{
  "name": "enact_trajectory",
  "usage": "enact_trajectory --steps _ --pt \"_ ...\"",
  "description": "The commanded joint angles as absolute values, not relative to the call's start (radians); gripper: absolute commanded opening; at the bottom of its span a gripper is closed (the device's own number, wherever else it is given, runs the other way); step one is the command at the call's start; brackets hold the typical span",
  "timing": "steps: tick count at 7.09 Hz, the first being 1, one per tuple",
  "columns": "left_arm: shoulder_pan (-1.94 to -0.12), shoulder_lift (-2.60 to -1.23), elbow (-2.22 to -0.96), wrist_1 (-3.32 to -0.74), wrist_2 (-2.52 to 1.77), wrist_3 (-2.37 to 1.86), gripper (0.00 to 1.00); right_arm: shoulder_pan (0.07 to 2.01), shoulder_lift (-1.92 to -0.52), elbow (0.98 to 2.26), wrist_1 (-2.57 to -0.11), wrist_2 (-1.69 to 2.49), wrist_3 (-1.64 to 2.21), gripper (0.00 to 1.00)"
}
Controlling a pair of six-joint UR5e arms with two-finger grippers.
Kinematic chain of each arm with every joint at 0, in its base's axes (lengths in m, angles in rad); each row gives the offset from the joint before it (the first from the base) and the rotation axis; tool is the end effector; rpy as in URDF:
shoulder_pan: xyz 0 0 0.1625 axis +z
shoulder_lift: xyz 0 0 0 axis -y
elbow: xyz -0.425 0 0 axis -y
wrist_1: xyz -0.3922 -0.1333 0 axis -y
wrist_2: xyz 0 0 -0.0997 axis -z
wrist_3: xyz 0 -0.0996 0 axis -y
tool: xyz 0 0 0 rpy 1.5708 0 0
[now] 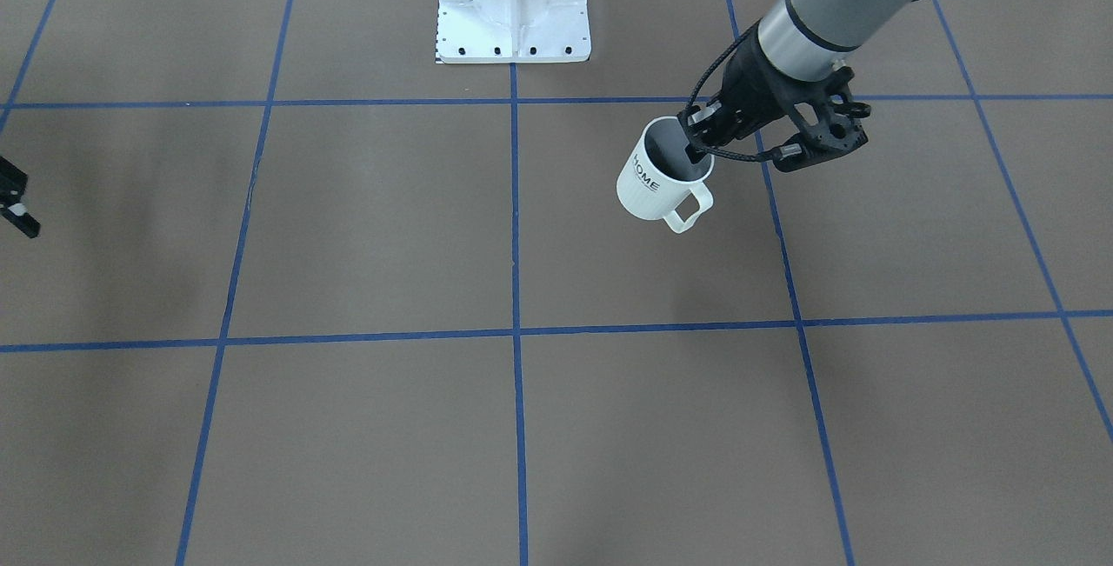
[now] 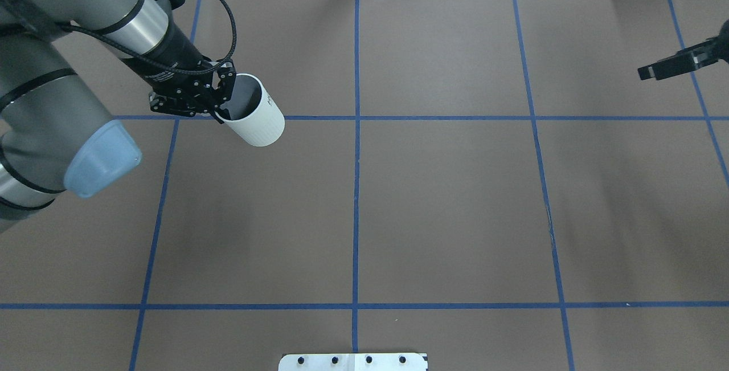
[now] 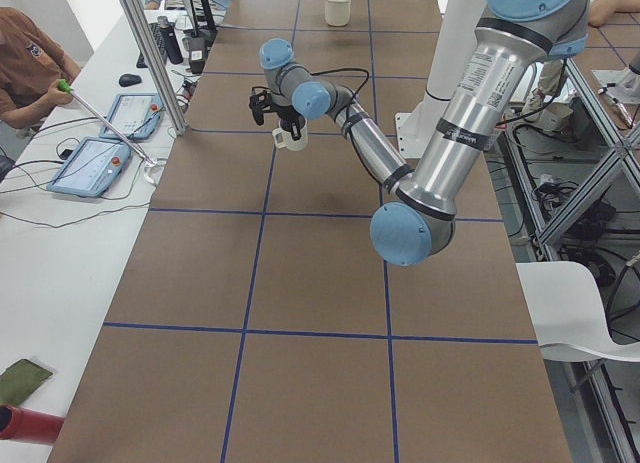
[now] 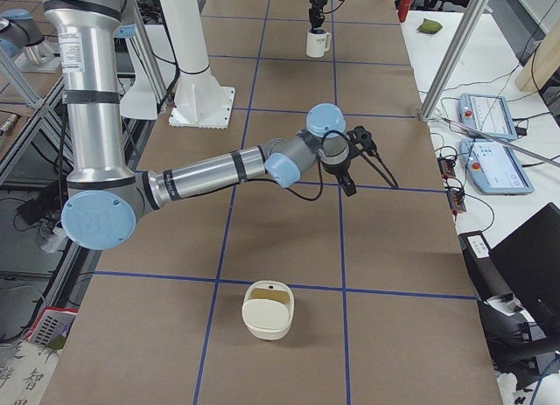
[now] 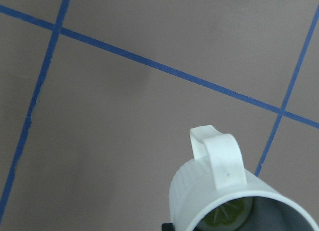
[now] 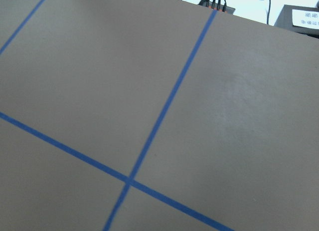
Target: Left arm hands cup to right arm to dump lemon
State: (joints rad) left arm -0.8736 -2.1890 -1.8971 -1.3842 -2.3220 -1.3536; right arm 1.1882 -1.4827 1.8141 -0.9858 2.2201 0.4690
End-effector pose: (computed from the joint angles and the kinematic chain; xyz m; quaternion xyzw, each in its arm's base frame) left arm 0.3343 -0.5009 0.1754 -0.1128 0.4710 -0.1501 0.8619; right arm -0.1308 -0.5207 0.4274 0.2636 -0.4337 -0.1043 0.8553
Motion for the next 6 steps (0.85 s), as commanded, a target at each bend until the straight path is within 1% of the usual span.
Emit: enact_trajectory --steps 1,2,4,6 --pt "-0.85 -2.343 -1.792 -1.322 -2.306 -1.37 0.0 1.03 -1.435 1.824 -0.815 2.056 0.683 0.99" --pt "-0.826 -2.412 -1.739 -1.303 -2.263 -1.374 0.0 0.95 -1.411 1.842 -0.801 1.96 0.734 0.99" --pt "-0.815 -2.579 -1.575 -1.233 -2.241 -1.374 0.0 0.757 -1.378 1.88 -0.79 1.668 0.745 0.99" --pt "-0.815 -2.644 -1.497 -1.23 -2.241 -1.382 0.0 0.558 -1.33 1.896 -0.788 1.354 0.749 0.99"
